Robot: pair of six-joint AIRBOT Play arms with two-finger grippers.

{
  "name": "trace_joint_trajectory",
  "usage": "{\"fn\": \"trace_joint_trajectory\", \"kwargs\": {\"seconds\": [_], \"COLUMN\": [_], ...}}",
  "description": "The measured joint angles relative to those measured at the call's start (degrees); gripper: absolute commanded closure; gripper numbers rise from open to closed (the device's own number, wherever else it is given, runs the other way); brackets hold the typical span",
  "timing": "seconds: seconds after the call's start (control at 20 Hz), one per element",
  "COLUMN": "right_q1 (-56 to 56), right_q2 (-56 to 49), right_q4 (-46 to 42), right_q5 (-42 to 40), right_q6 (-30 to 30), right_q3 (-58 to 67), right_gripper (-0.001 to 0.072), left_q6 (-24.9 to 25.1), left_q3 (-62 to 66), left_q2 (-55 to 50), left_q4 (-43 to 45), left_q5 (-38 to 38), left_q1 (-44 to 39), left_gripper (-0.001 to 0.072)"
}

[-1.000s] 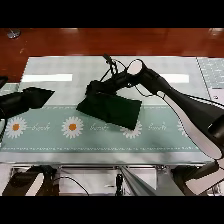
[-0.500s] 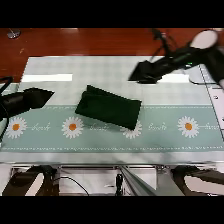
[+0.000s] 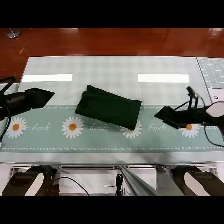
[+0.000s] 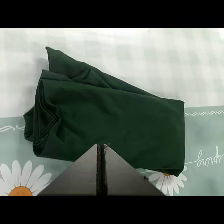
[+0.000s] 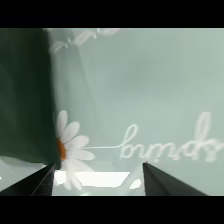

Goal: Fold the shirts.

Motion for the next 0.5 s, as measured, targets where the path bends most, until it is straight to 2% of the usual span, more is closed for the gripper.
{"fn": "trace_joint_trajectory", "kwargs": {"seconds": [0.2, 0.45, 0.5], "right_q1": [0.66, 9.09, 10.88], "right_q2": [-9.25, -22.82, -25.24], "right_q4": [15.63, 21.64, 22.05], "right_q5": [-3.23, -3.98, -3.52], "right_q6": [-9.9, -14.88, -15.15], "right_q3": [-1.9, 6.27, 8.35], "right_gripper": [0.0091, 0.0099, 0.0252], "left_q6": [-0.02, -0.07, -0.17], "left_q3": [0.0, 0.0, 0.0], "left_q2": [-1.73, -2.8, -2.86], "left_q4": [-0.33, -0.63, -0.63], "left_q5": [0.04, 0.09, 0.11], "left_q1": [0.0, 0.0, 0.0], "left_gripper": [0.0685, 0.0685, 0.0685]}}
